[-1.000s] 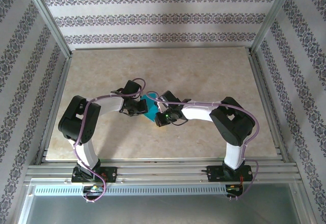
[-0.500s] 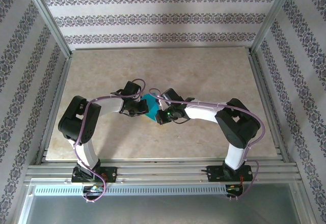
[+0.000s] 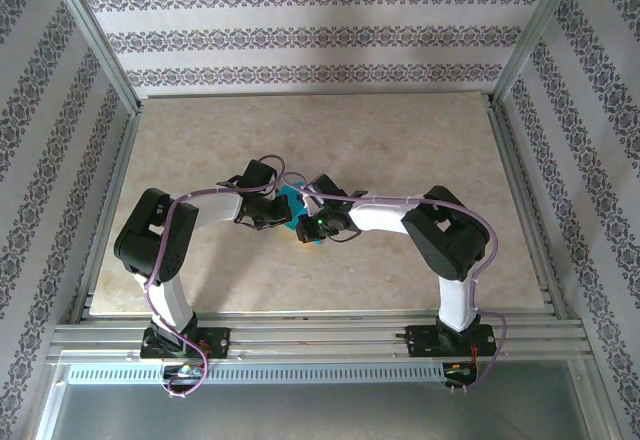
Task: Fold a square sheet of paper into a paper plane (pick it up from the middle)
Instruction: Third fold the triangle at the center of the table, then fourth fold the wing at the center of the table.
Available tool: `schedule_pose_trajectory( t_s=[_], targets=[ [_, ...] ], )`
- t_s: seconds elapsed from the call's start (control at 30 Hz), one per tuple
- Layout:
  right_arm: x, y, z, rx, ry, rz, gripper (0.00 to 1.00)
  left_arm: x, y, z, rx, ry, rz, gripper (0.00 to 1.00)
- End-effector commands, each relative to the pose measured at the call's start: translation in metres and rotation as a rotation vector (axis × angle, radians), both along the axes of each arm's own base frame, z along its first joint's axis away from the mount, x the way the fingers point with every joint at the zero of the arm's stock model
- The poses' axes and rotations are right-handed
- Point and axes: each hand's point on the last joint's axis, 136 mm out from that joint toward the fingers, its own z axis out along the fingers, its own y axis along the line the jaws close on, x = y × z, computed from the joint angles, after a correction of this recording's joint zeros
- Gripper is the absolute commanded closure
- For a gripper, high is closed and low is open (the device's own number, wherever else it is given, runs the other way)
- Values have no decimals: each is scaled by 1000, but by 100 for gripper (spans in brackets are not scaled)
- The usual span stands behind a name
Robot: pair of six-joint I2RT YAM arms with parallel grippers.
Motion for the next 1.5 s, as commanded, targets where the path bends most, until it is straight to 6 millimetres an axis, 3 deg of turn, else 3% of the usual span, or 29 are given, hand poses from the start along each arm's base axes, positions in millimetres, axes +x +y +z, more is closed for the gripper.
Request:
schedule_pose_trajectory(
  t_s=[0.0,0.17,0.27,0.4,0.5,0.6,0.77,0.87,1.3,1.47],
  targets=[
    [-15,-19,-1,27,23,8,97,-29,23,-36,108,131,36,94],
    [-30,-50,0,65,16,32,96,-23,16,-24,68,115,39,94],
    [-24,-51,24,115,-53,45,96,-12,4,-5,5,86,38,92],
    [-2,-49,62,135,-193,-33,88,11,-10,42,-92,0,66,81],
    [10,-51,80,154,-240,-121,78,17,-2,67,-114,-45,131,72],
    [17,-52,87,165,-241,-200,75,13,16,73,-133,-49,210,60],
    [27,-49,87,172,-216,-270,63,-6,28,70,-205,-29,254,48],
    [29,-42,78,165,-186,-260,63,-14,23,64,-252,-15,231,45],
    [31,-36,63,141,-141,-262,66,-10,2,36,-352,25,160,48],
    [31,-36,63,145,-138,-260,67,-3,-6,37,-393,18,141,52]
  ],
)
